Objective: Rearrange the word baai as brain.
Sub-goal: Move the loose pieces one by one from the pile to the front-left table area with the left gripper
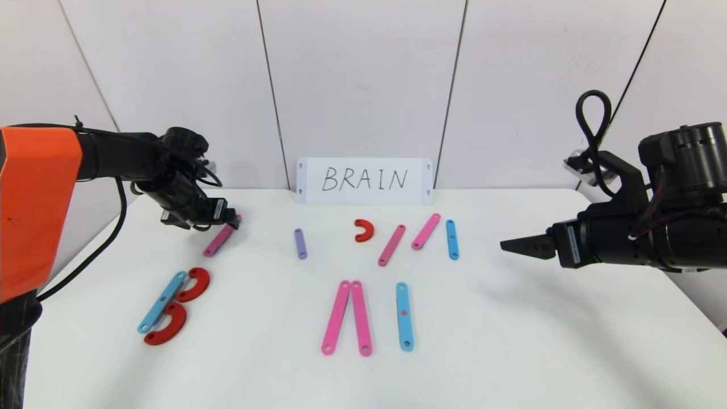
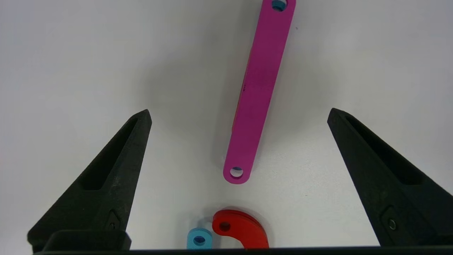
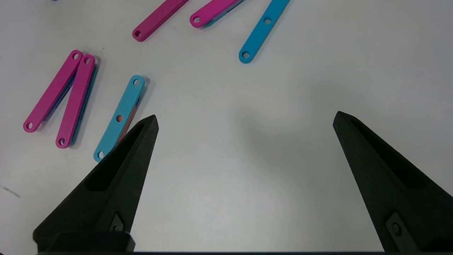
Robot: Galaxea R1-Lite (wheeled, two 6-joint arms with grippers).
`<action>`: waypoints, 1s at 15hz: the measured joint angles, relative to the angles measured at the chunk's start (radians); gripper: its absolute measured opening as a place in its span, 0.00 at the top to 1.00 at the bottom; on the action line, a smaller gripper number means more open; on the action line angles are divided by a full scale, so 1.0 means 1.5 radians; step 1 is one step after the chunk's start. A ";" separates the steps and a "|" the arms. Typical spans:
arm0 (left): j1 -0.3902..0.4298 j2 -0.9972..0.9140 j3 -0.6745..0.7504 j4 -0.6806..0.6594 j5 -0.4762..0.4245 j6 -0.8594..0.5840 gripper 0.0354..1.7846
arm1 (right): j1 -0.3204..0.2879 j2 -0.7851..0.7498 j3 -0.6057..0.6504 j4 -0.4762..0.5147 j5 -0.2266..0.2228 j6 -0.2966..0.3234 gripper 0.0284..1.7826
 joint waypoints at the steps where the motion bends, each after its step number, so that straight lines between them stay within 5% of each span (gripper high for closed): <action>1: 0.002 0.009 -0.002 0.000 0.000 0.000 0.03 | 0.000 0.001 0.000 0.000 0.000 0.000 0.03; 6: 0.005 0.045 -0.007 -0.008 -0.001 -0.002 0.03 | 0.000 0.003 0.000 0.000 0.000 -0.001 0.03; 9: 0.004 0.057 -0.020 -0.011 -0.001 -0.005 0.11 | 0.000 0.004 0.001 0.000 0.000 -0.002 0.03; 11: 0.004 0.061 -0.025 -0.011 -0.001 -0.005 0.23 | 0.000 0.005 0.001 0.000 0.000 -0.002 0.03; 15: 0.002 0.064 -0.030 -0.007 0.000 -0.005 0.64 | 0.000 0.006 0.001 0.000 -0.001 -0.002 0.03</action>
